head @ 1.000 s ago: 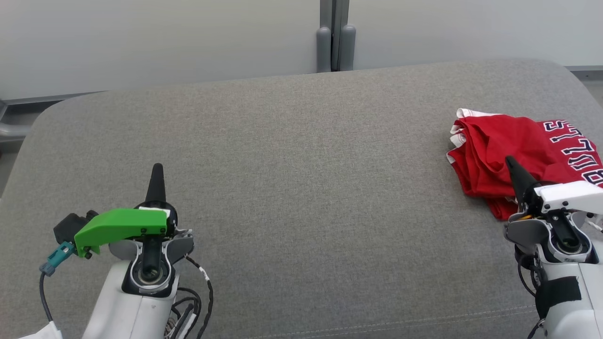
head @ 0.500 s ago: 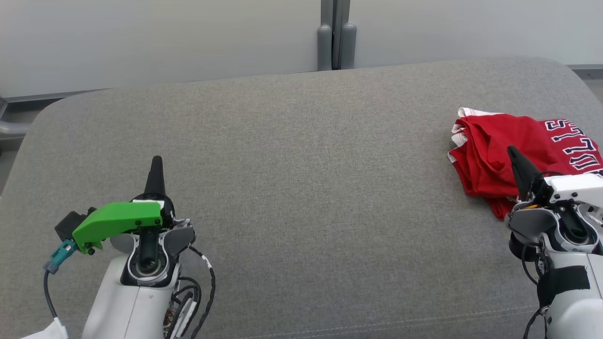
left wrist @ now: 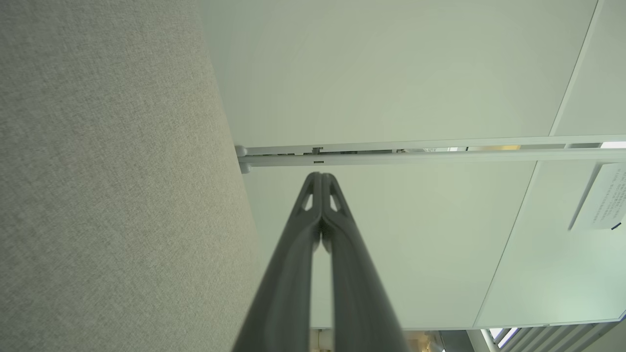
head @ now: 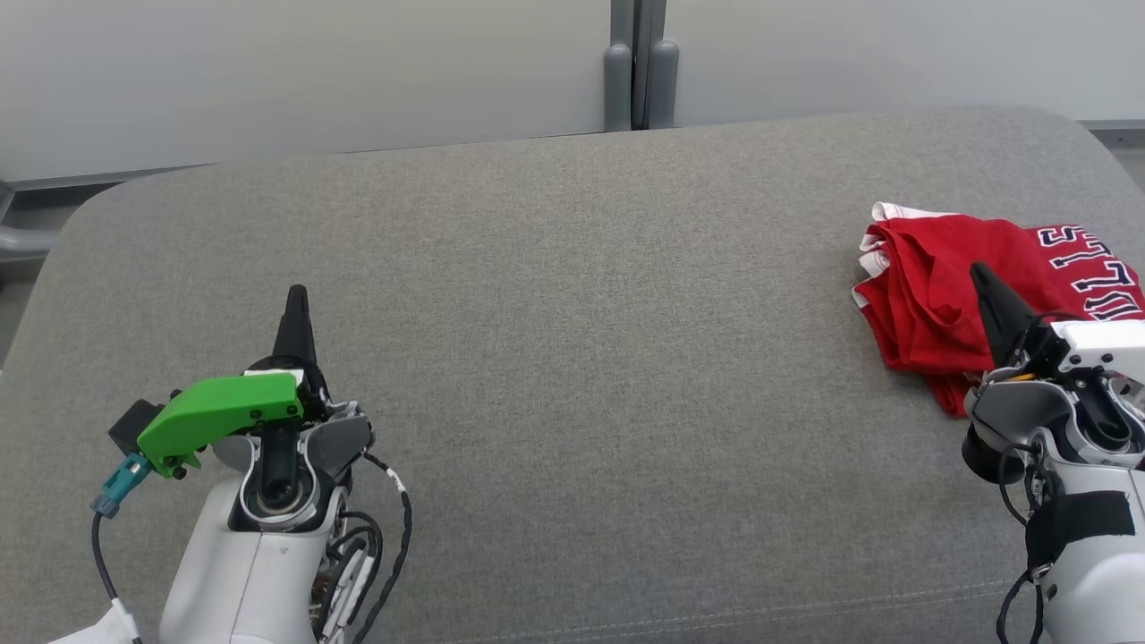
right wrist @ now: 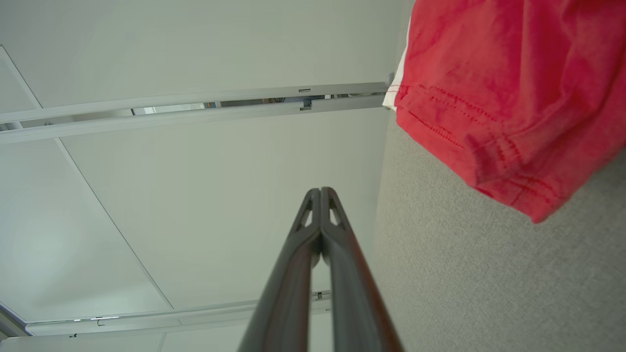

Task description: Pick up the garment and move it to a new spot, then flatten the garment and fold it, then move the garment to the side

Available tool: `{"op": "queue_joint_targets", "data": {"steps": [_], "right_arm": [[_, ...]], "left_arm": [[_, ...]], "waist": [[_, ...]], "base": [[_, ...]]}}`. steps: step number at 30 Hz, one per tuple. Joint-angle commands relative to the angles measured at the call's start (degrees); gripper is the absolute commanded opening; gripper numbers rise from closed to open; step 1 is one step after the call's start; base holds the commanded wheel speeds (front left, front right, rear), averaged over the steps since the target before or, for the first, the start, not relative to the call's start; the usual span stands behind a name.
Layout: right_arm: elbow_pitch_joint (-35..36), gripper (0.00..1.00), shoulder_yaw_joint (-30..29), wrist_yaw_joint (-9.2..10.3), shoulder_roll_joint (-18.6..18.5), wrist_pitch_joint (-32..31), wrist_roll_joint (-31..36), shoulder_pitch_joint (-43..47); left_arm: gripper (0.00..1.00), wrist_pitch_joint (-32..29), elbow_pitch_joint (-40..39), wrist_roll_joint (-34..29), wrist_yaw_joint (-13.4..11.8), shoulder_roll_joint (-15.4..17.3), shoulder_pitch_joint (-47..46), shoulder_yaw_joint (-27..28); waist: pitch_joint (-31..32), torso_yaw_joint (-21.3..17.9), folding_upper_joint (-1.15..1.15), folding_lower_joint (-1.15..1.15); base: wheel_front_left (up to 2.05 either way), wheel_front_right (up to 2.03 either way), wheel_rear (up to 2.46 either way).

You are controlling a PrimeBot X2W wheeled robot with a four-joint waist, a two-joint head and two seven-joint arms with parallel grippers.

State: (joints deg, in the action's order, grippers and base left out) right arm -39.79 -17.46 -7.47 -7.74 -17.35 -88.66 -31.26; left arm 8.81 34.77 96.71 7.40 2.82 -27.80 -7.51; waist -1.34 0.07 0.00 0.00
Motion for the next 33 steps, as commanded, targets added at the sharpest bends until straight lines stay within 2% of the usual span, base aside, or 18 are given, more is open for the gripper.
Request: {"op": "queue_joint_targets", "data": {"steps": [1, 33], "right_arm": [[-0.1, 0.0, 0.0, -0.04, -0.2, -0.3, -0.4, -0.6], [-0.1, 0.0, 0.5, -0.04, -0.4, 0.1, -0.8, -0.5]], "left_arm": [[0.0, -0.2, 0.0, 0.2, 0.4, -0.1, -0.9, 0.1], [0.0, -0.2, 0.0, 0.2, 0.4, 0.0, -0.9, 0.1]], "waist": [[0.0, 0.0, 0.0, 0.0], [0.0, 0.0, 0.0, 0.0]], "base": [[0.0, 0.0, 0.0], [0.0, 0.0, 0.0]]}}
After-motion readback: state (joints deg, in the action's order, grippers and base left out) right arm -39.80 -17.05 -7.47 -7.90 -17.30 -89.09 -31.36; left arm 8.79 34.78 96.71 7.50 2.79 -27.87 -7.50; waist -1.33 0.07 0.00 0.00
